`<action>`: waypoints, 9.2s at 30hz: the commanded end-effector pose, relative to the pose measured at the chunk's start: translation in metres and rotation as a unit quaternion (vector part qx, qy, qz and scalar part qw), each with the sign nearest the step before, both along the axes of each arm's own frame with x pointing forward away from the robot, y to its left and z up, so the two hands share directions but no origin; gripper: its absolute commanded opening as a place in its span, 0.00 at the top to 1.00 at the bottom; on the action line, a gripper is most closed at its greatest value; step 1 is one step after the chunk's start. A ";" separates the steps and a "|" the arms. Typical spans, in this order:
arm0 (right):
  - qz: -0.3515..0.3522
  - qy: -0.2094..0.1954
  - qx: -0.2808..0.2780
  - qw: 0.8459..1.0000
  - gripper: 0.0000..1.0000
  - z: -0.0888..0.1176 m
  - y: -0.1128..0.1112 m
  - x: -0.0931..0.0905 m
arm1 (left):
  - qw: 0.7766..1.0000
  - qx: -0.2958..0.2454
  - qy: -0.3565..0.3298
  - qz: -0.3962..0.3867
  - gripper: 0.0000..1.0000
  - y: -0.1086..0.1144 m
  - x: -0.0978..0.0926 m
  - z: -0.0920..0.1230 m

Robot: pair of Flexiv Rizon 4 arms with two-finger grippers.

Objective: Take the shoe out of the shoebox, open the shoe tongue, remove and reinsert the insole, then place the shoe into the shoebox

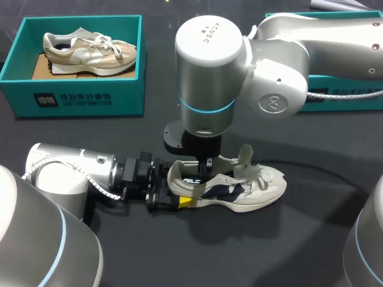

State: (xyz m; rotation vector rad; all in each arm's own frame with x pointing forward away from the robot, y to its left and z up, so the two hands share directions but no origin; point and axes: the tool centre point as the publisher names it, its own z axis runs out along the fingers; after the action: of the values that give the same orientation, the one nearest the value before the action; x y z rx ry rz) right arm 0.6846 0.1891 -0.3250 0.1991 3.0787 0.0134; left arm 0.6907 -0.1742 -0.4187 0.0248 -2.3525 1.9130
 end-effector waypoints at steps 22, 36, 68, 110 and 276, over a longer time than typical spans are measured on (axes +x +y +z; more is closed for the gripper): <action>-0.024 -0.020 0.015 0.999 1.00 -0.054 -0.011 0.017 | 1.000 0.000 0.000 0.001 1.00 -0.002 -0.001 -0.003; -0.056 -0.035 0.023 0.998 1.00 -0.053 -0.049 0.021 | 1.000 0.000 0.000 0.001 1.00 -0.002 -0.001 -0.003; -0.043 0.075 0.025 0.996 0.68 -0.107 -0.037 0.019 | 1.000 0.000 0.000 0.001 1.00 -0.002 -0.001 -0.003; 0.074 -0.020 0.246 0.966 1.00 -0.024 -0.060 -0.005 | 1.000 0.000 0.000 0.001 1.00 -0.002 -0.001 -0.003; 0.044 0.104 0.167 0.980 0.56 0.004 0.001 -0.003 | 1.000 0.000 0.000 0.001 1.00 -0.002 -0.001 -0.003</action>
State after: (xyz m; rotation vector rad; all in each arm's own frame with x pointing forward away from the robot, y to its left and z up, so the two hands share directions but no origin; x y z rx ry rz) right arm 0.6842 0.1988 -0.3156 0.0671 3.2812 0.4869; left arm 0.6899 -0.1773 -0.4190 0.0256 -2.3525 1.9139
